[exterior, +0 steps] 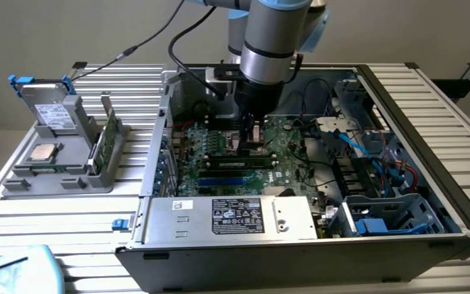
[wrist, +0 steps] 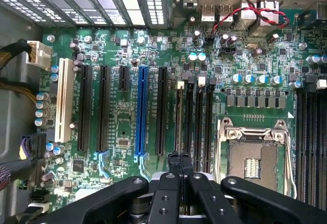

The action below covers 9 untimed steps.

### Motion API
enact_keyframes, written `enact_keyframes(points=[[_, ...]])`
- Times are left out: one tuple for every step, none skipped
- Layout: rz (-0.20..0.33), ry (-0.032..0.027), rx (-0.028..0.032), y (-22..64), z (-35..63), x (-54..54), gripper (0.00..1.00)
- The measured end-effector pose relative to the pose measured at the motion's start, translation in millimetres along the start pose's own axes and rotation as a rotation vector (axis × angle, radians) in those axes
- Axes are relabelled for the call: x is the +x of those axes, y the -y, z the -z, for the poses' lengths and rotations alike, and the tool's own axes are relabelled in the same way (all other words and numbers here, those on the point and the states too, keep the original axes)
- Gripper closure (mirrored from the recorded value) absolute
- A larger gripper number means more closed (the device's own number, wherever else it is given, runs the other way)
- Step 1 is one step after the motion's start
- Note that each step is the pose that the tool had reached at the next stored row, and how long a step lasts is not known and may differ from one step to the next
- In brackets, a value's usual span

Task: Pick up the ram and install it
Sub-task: 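Press down the ram until it locks into place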

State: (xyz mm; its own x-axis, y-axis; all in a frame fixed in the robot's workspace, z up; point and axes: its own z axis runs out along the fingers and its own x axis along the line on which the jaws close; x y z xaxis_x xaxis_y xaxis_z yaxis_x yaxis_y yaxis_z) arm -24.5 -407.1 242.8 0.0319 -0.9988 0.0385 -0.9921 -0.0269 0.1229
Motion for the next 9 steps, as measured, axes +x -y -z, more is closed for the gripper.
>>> enact_keyframes(points=[[0.001,-0.0001,-0.0023,1.2,0.8,0.7,0.89],[0.001,0.0,-0.0041,2.3,1.4,1.1,0.89],[0.001,0.0001,-0.0045,2.8,1.5,1.1,0.89],[0.001,0.0003,-0.0045,2.7,1.4,1.1,0.89],[0.001,0.0004,-0.0045,2.7,1.4,1.1,0.89],[0.001,0.0005,-0.0045,2.7,1.4,1.1,0.89],[0.001,0.0009,-0.0046,2.7,1.4,1.1,0.89],[0.001,0.0013,-0.0045,2.7,1.4,1.1,0.89],[0.001,0.0014,-0.0045,2.7,1.4,1.1,0.89]])
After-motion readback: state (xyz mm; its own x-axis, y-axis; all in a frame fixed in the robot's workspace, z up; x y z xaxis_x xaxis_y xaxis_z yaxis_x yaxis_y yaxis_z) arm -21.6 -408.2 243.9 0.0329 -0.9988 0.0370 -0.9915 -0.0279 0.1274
